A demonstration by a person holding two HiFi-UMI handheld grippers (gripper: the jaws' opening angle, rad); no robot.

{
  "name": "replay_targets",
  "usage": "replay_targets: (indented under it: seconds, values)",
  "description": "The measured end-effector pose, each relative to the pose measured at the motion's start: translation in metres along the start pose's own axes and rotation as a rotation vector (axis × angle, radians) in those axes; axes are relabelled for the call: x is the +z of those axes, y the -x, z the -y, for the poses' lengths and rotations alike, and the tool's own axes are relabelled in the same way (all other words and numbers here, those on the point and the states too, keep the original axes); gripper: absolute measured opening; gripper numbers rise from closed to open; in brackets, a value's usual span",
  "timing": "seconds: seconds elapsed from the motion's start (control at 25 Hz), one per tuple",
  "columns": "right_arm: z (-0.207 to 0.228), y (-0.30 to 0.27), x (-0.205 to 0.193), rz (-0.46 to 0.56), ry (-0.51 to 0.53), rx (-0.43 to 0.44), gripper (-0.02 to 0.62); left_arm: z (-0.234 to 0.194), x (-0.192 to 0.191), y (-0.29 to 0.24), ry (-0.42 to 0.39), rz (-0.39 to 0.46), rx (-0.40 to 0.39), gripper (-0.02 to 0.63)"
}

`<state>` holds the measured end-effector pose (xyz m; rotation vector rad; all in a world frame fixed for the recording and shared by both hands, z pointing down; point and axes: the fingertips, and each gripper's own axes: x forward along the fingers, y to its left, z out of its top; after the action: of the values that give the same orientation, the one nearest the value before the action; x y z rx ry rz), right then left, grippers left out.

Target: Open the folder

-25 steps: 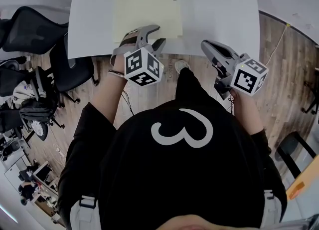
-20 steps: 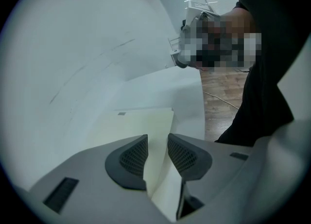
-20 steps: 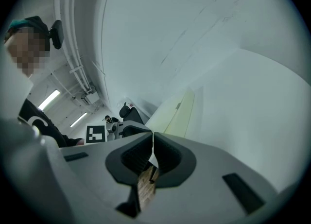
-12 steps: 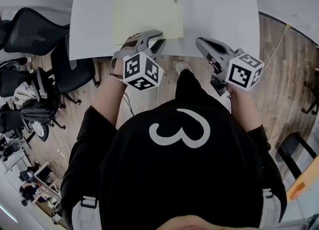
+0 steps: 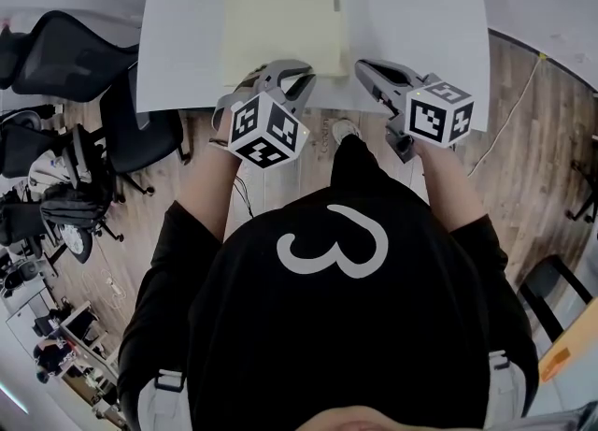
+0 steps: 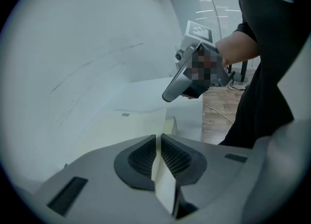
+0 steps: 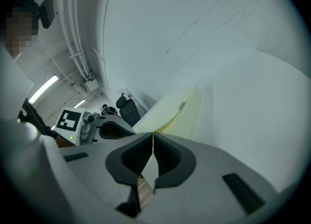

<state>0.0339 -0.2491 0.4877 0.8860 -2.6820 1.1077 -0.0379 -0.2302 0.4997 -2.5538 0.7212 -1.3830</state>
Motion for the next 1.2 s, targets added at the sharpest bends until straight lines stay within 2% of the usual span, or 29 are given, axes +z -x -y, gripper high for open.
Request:
replay_targets:
  seconds: [0.24,0.52,0.64,1.2]
  values:
    - [0.005,-0.018,-0.002,-0.060,0.116,-0.034,0.026,0.000,0.002,0.002,0.026,0.004,-0.020,0.040]
    - [0.010,-0.033,-0.010,-0.115,0.176,-0.043,0.026,-0.001,0.001,0.000,0.044,-0.001,-0.034,0.040]
    - [0.010,-0.037,-0.012,-0.125,0.178,-0.026,0.025,-0.002,0.001,0.001,0.050,-0.004,-0.039,0.040]
    - [0.013,-0.047,-0.019,-0.193,0.203,-0.045,0.025,-0.004,-0.003,0.001,0.069,-0.005,-0.041,0.041]
